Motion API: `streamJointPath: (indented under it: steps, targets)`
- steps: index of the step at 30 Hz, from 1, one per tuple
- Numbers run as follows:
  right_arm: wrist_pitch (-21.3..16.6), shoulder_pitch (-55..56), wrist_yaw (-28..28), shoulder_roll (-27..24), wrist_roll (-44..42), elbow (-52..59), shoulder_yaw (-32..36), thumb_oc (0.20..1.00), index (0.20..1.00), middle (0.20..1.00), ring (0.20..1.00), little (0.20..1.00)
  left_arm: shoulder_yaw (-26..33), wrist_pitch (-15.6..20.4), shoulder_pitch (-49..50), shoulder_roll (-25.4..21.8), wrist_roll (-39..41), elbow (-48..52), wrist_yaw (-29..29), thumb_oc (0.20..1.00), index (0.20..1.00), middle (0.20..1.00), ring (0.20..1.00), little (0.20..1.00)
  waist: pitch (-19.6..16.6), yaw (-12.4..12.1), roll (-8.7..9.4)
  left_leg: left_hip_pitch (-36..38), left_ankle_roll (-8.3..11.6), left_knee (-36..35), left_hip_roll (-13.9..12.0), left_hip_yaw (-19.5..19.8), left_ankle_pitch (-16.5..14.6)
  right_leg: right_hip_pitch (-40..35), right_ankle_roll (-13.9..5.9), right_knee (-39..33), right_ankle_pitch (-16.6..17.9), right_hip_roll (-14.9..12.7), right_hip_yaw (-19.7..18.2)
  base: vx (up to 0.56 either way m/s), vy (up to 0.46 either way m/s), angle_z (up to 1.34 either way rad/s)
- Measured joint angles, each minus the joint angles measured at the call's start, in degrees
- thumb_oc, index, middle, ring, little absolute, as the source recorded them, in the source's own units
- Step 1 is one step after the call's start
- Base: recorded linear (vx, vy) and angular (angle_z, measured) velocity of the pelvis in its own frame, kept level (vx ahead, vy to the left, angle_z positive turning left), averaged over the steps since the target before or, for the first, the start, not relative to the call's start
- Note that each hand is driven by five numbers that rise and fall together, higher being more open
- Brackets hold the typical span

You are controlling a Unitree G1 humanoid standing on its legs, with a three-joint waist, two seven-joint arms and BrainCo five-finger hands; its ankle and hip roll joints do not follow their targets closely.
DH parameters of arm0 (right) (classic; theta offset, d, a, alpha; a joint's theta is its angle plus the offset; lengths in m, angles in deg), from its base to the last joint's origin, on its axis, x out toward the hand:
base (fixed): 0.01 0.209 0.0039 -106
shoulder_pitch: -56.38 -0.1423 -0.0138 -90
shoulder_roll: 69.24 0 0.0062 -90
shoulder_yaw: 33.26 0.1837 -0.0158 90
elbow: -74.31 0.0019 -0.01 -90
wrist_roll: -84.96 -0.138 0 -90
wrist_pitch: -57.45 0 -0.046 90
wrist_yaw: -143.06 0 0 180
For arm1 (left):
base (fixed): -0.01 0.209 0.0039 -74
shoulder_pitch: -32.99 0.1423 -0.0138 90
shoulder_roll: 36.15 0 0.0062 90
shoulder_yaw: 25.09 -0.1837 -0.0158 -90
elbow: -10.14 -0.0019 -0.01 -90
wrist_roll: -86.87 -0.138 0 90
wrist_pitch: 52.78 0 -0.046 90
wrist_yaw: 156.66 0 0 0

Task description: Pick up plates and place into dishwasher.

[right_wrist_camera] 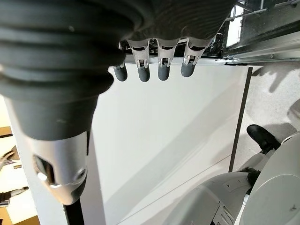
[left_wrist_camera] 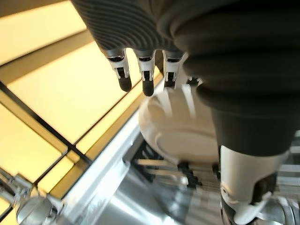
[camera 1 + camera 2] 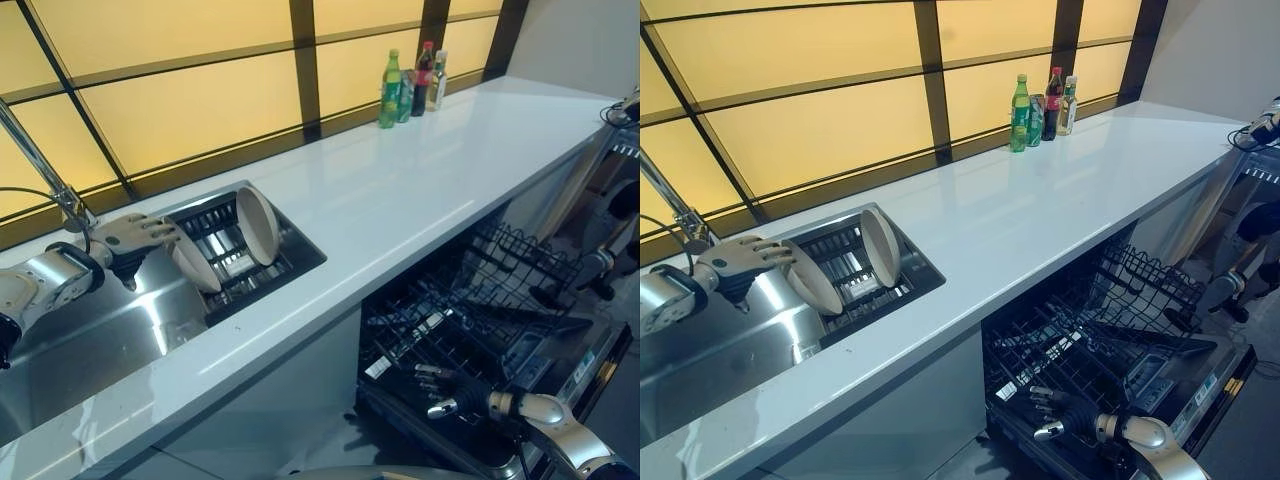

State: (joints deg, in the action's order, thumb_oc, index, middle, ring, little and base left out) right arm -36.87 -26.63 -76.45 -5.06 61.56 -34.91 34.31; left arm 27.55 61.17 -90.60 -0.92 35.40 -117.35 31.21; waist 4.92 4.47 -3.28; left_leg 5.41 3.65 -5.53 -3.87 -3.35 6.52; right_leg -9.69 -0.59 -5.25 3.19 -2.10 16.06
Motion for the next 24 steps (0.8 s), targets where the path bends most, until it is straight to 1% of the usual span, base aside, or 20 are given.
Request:
streamJointPath:
  steps: [3,5,8,11,14,17,21,24]
  targets:
    - [0.0,0.0,0.1,-0.2,-0.1,0.0,0.0,1.000,1.000,1.000,1.000,1.000,0.0,-0.8,0.3,0.2,-2.4,-0.2,1.5,1.000,1.000,1.000,1.000,1.000,0.0,0.8,0.11,0.0,0.01,0.0,0.0,-0.3,0.0,0.1,-0.03,0.0,0.0,0.0,-0.1,0.00,0.042,-0.01]
    - [0.1,0.0,0.2,-0.7,-0.5,0.0,0.0,1.000,1.000,1.000,1.000,1.000,0.0,-1.6,0.5,0.7,-3.7,-1.1,2.9,1.000,1.000,1.000,1.000,1.000,0.0,1.0,0.06,0.0,0.06,0.0,-0.2,-1.2,0.0,0.2,-0.07,0.0,0.0,0.0,-0.5,-0.01,0.057,-0.09]
    - [0.2,0.0,0.4,-2.1,-0.5,0.0,0.5,1.000,1.000,1.000,1.000,1.000,0.0,-3.4,0.5,2.0,-4.2,-2.3,5.1,1.000,1.000,1.000,1.000,1.000,0.0,1.1,0.07,-0.1,0.08,0.0,-0.2,-1.4,0.1,0.9,-0.15,0.0,0.2,0.0,-1.0,-0.01,0.064,-0.09]
    - [0.2,0.1,0.7,-2.1,-0.5,0.0,2.0,1.000,1.000,1.000,1.000,1.000,0.1,-4.9,0.5,2.6,-6.3,-3.0,7.8,1.000,1.000,1.000,1.000,1.000,0.3,1.6,0.44,-0.1,-0.11,0.0,-0.1,-1.7,0.3,1.2,-0.16,0.0,0.4,0.0,-1.4,-0.02,0.050,-0.06]
    - [0.2,0.1,0.9,-2.2,-0.6,0.0,2.5,1.000,1.000,1.000,1.000,1.000,0.1,-5.9,0.5,2.7,-6.7,-4.5,9.5,1.000,1.000,1.000,1.000,1.000,0.7,2.3,0.86,-0.2,-0.10,0.0,-0.3,-2.5,0.3,1.7,-0.19,-0.1,0.6,0.0,-1.8,-0.02,0.041,-0.09]
    - [0.2,0.1,0.9,-2.3,-0.8,-0.1,2.5,1.000,1.000,1.000,1.000,1.000,0.1,-6.9,0.5,2.9,-8.1,-5.5,9.8,1.000,1.000,1.000,1.000,1.000,1.0,2.5,1.00,-0.2,-0.10,0.0,-0.3,-2.8,0.3,1.9,-0.36,-0.2,0.8,0.1,-2.6,0.00,0.032,-0.12]
    - [0.2,0.3,1.4,-2.3,-0.8,-0.2,2.6,1.000,1.000,1.000,1.000,1.000,-0.1,-6.7,1.4,4.7,-9.2,-7.0,8.5,1.000,1.000,1.000,1.000,1.000,1.6,2.8,1.37,-0.2,-0.11,0.0,-0.3,-3.1,0.3,2.2,-0.57,-0.2,0.9,0.1,-3.0,-0.01,0.030,-0.06]
    - [0.2,0.4,2.4,-2.3,-0.8,-0.2,2.6,1.000,1.000,1.000,1.000,1.000,-2.0,-6.4,1.5,5.3,-9.8,-7.8,7.1,1.000,1.000,1.000,1.000,1.000,2.3,2.9,1.93,-1.1,-0.15,0.0,-0.4,-3.1,0.4,3.1,-0.70,-0.2,1.2,0.1,-3.3,-0.04,0.020,-0.06]
